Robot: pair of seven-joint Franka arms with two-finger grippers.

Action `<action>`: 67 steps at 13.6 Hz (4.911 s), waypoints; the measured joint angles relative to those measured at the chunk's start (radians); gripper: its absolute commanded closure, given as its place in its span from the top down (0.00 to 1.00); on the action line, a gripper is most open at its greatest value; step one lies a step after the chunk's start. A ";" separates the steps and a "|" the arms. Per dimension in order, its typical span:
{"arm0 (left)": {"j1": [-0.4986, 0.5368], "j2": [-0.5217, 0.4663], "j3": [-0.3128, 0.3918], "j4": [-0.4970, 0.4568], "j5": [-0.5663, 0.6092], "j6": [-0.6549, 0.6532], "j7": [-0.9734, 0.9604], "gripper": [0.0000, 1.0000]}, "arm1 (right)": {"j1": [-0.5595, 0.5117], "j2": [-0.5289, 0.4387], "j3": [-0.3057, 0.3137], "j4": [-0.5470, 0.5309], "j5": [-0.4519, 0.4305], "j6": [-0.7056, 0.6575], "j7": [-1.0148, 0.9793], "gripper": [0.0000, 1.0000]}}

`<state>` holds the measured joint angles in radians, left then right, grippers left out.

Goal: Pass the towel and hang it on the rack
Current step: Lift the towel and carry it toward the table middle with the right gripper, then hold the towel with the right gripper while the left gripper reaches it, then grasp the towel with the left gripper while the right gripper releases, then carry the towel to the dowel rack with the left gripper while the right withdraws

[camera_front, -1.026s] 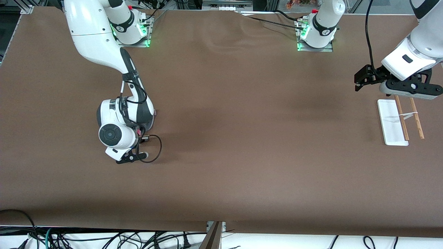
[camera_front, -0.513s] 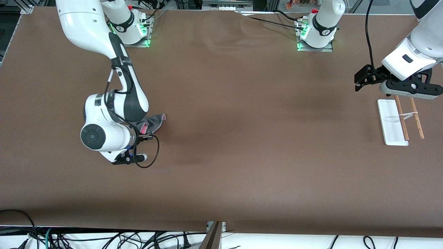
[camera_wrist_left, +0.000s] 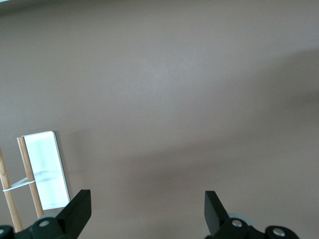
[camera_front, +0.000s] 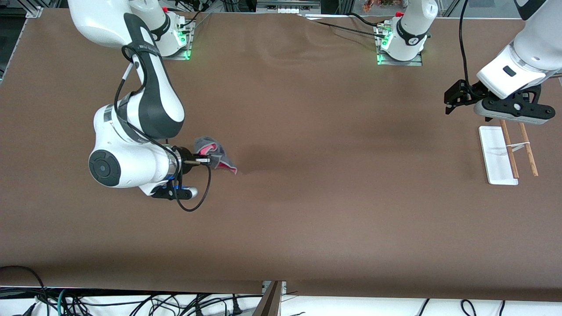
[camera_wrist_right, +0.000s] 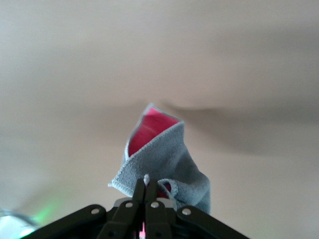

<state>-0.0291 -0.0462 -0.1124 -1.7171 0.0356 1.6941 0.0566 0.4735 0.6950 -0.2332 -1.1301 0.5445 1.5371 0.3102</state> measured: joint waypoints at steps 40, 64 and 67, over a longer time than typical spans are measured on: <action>0.034 0.671 -0.057 0.183 -1.414 -0.178 1.483 0.20 | 0.048 -0.063 0.336 0.097 0.504 0.541 1.048 0.00; 0.269 0.632 -0.033 0.602 -0.514 -0.524 1.223 0.00 | -0.039 -0.063 0.319 0.097 0.429 0.481 1.010 1.00; 0.317 0.605 -0.031 0.638 -0.255 -0.550 1.221 0.00 | -0.121 -0.089 0.311 0.103 0.293 0.289 0.847 1.00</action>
<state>0.2880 0.5593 -0.1433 -1.0795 -0.2198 1.1443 1.2771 0.3521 0.6057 0.0781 -1.0274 0.8374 1.8259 1.1573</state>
